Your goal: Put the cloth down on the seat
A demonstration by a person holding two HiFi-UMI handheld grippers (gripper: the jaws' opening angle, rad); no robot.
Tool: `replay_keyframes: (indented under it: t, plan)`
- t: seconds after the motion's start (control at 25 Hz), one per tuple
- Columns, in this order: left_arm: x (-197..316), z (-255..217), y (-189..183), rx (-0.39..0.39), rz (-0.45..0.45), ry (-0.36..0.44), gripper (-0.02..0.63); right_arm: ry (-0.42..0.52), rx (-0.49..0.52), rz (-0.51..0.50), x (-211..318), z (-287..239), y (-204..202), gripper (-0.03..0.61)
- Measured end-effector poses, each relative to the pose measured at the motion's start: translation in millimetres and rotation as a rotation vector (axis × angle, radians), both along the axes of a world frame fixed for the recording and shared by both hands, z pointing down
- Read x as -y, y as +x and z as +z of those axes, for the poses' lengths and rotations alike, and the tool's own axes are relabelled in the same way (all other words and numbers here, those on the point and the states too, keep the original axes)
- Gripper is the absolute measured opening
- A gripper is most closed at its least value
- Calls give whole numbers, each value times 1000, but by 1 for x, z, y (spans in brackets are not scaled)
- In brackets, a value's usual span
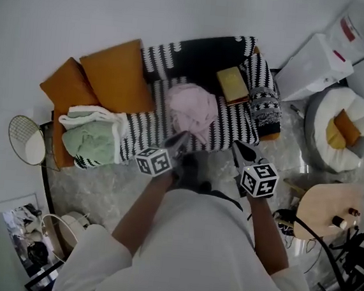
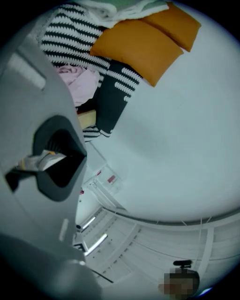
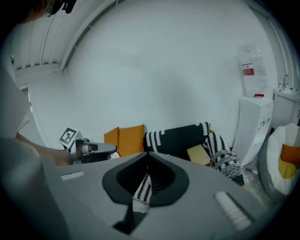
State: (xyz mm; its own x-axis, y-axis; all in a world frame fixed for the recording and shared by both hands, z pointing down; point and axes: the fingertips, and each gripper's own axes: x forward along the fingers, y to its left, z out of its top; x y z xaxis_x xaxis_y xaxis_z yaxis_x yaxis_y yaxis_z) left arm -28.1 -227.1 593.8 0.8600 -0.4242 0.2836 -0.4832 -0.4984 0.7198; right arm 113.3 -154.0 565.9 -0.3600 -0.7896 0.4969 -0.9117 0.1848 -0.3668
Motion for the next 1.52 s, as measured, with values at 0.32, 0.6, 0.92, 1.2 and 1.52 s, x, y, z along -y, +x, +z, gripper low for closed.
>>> replay_keyframes:
  t: [0.32, 0.6, 0.92, 1.2, 1.52]
  plan:
    - [-54, -42, -32, -23, -36, 111, 2, 71, -10, -9, -61, -30, -3, 3]
    - [-89, -62, -53, 7, -23, 206, 2, 107, -48, -61, -90, -43, -19, 3]
    - [-113, -96, -85, 93, 90, 378, 2, 140, -72, -85, -90, -63, -62, 3]
    - [-108, -117, -124, 125, 159, 437, 2, 181, -67, -47, -80, -86, -104, 3]
    - [-97, -124, -154, 113, 189, 436, 2, 219, -80, -28, -73, -102, -138, 3]
